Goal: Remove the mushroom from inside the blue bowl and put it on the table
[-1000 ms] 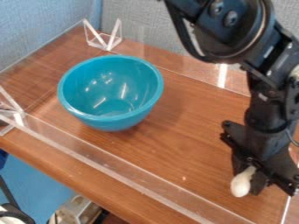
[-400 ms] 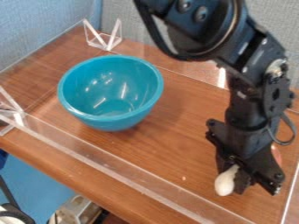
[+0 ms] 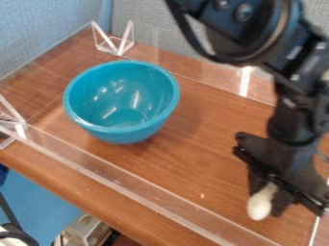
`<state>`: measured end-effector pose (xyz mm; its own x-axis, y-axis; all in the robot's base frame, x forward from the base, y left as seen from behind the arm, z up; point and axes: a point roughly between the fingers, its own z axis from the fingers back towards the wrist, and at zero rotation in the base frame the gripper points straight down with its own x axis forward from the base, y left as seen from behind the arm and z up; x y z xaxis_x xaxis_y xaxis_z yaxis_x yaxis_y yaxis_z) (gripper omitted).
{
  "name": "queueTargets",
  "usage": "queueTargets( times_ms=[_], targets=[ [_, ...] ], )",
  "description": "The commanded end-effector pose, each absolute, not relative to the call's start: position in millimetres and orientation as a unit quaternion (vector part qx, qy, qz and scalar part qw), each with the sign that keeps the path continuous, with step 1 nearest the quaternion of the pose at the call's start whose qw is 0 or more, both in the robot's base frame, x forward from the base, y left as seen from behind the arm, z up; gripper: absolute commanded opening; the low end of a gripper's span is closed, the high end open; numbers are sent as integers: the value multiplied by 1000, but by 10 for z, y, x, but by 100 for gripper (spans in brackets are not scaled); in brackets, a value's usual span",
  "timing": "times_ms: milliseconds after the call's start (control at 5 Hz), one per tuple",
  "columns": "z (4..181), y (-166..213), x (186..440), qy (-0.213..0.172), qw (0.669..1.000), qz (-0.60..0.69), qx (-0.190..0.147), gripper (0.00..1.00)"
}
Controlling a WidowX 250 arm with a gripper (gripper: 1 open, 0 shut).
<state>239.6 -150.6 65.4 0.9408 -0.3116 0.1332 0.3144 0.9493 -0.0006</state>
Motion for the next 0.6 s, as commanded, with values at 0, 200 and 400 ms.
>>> queueTargets(
  times_ms=[0, 200, 400],
  targets=[
    [911, -1597, 2517, -100, 987, -128, -20, 100],
    [931, -1415, 2499, -100, 987, -125, -16, 0],
    [1023, -1213, 2507, -104, 986, -130, -9, 0]
  ],
)
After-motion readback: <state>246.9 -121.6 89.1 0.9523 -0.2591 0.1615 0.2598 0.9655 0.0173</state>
